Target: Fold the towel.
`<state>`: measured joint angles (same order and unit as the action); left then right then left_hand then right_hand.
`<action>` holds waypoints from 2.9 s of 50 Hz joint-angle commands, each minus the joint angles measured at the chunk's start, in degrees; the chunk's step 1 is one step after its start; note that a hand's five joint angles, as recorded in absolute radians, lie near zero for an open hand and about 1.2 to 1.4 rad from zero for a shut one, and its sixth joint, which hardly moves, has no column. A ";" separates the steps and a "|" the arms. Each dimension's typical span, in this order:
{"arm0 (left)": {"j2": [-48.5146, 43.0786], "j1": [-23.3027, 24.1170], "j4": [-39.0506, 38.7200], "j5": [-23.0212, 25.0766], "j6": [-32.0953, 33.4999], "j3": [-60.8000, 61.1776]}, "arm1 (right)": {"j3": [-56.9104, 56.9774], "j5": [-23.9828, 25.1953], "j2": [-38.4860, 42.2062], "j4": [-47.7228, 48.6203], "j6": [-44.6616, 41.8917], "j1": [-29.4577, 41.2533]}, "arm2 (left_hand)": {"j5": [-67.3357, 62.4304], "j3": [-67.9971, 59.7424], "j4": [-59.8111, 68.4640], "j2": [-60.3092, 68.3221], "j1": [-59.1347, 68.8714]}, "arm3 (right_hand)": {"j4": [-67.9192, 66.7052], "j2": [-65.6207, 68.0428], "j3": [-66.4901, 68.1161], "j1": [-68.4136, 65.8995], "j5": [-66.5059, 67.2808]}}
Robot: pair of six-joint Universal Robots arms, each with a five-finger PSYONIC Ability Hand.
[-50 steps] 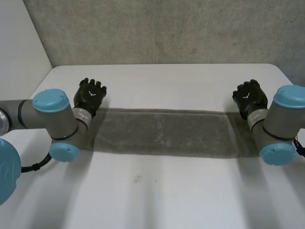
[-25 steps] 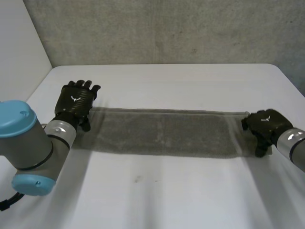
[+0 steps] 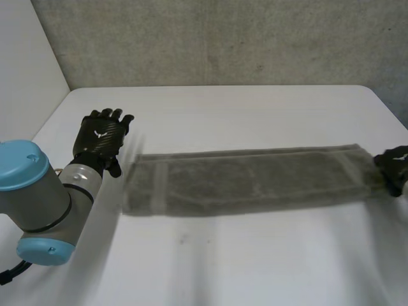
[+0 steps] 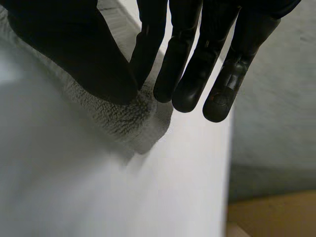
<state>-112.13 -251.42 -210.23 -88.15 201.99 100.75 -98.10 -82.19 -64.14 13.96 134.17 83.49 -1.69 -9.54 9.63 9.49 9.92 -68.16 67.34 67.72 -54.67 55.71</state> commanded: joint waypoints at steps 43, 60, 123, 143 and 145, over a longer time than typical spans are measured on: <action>1.39 -1.62 -1.58 -0.27 -0.28 0.76 | 26.20 11.35 17.37 1.69 10.24 56.78 | 1.69 -0.46 0.37 0.51 0.08 | -11.84 12.66 12.28 -25.33 14.29; 1.13 -1.36 -1.67 -0.18 -0.28 0.85 | 23.66 -9.75 6.13 0.37 30.96 40.02 | 1.69 -0.46 0.37 0.51 0.08 | 26.46 -25.64 -26.02 12.97 -24.00; 0.42 -1.18 -1.76 -0.09 0.16 1.64 | 31.92 -4.12 23.53 -7.54 42.15 31.30 | 1.69 -0.46 0.37 0.51 0.08 | 22.46 -21.64 -22.02 8.97 -20.00; 0.42 -1.18 -1.76 -0.09 0.24 1.64 | 35.43 -3.06 13.78 -2.97 40.03 40.33 | 1.69 -0.46 0.37 0.51 0.08 | -11.84 12.66 12.28 -25.33 14.29; 0.51 -1.27 -1.76 -0.09 0.24 1.55 | 35.88 -2.97 13.69 -2.97 40.03 42.28 | 1.69 -0.46 0.37 0.51 0.08 | -11.84 12.66 12.28 -25.33 14.29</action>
<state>-111.72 -252.61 -211.99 -88.25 202.22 102.38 -64.36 -85.42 -49.30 10.74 174.05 119.69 -1.69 -9.54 9.62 9.43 9.91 -68.31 66.49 67.43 -55.50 56.22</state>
